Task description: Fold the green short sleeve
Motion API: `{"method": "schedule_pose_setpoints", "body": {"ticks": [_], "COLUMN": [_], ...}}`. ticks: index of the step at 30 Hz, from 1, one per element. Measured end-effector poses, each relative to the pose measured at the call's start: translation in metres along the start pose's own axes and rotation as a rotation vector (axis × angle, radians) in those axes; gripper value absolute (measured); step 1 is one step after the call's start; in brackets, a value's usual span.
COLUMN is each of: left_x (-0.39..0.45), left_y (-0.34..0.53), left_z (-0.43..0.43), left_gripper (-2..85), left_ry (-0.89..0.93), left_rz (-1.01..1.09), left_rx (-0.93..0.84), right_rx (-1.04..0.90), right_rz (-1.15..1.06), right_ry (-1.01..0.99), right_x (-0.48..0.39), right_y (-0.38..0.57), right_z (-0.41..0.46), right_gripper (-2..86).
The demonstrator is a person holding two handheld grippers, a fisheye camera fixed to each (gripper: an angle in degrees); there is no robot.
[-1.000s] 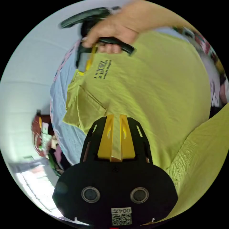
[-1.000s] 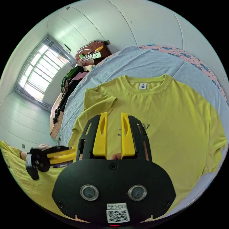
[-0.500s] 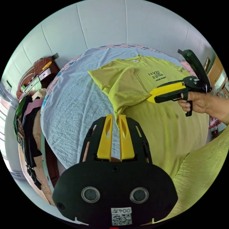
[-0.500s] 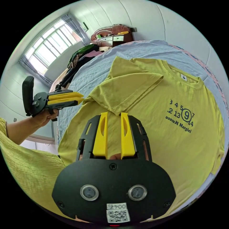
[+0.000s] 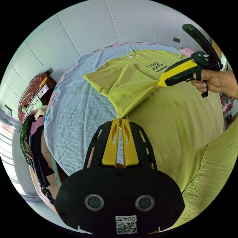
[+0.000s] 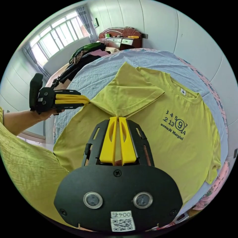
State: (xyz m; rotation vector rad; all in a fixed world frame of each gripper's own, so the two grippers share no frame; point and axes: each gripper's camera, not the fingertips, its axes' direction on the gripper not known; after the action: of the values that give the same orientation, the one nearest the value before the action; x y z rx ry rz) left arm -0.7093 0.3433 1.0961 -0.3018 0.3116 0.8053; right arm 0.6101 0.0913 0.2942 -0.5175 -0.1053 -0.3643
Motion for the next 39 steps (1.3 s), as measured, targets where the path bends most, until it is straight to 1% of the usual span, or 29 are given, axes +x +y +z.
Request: {"method": "schedule_pose_setpoints", "body": {"ticks": [5,6,9,12,14,15,17,18,20,23,27,29,31,33,35,39], "left_x": [0.015,0.017,0.03,0.045,0.055,0.057,0.066,0.068,0.076,0.084,0.09,0.092,0.094,0.093,0.09,0.093], "left_y": [0.008,0.009,0.012,0.017,0.021,0.022,0.024,0.024,0.025,0.026,0.028,0.029,0.029,0.03,0.03,0.031], "left_z": [0.006,0.006,0.008,0.01,0.013,0.013,0.017,0.018,0.022,0.027,0.033,0.038,0.043,0.047,0.053,0.065], "left_gripper": [1.6,1.6,1.6,1.6,1.6,1.6,1.6,1.6,1.6,1.5,1.3,1.2,1.1,1.0,0.9,0.9], "left_ry": [-0.044,-0.048,-0.089,-0.147,-0.177,-0.183,-0.207,-0.214,-0.242,-0.268,-0.286,-0.3,-0.311,-0.313,-0.309,-0.366], "left_rz": [0.031,0.035,0.068,0.097,0.098,0.097,0.106,0.111,0.141,0.182,0.217,0.239,0.256,0.256,0.253,0.31], "left_rx": [-0.005,-0.004,0.005,0.019,0.031,0.033,0.038,0.038,0.036,0.037,0.044,0.05,0.054,0.06,0.068,0.074], "right_rx": [-0.109,-0.107,-0.019,0.011,-0.014,-0.026,-0.092,-0.123,-0.267,-0.404,-0.535,-0.618,-0.659,-0.656,-0.55,-0.501], "right_rz": [0.021,0.028,0.063,0.025,-0.008,-0.017,-0.07,-0.08,-0.11,-0.151,-0.163,-0.155,-0.169,-0.181,-0.082,0.074], "right_ry": [0.01,0.01,-0.014,-0.086,-0.136,-0.134,-0.088,-0.074,-0.032,0.004,0.033,0.022,0.015,0.031,-0.025,-0.124], "right_x": [0.002,0.004,0.019,0.032,0.039,0.039,0.033,0.031,0.024,0.011,0.003,0.003,0.002,0.004,0.02,0.046], "right_y": [0.008,0.006,-0.019,-0.079,-0.142,-0.158,-0.22,-0.234,-0.285,-0.327,-0.346,-0.347,-0.346,-0.346,-0.351,-0.339], "right_z": [0.023,0.021,0.003,-0.001,0.009,0.012,0.033,0.04,0.074,0.109,0.144,0.162,0.17,0.172,0.165,0.179], "right_gripper": [1.0,1.8,6.2,9.0,9.1,9.1,9.3,9.4,9.3,8.9,7.7,4.2,0.9,0.0,-0.4,-0.4]}}
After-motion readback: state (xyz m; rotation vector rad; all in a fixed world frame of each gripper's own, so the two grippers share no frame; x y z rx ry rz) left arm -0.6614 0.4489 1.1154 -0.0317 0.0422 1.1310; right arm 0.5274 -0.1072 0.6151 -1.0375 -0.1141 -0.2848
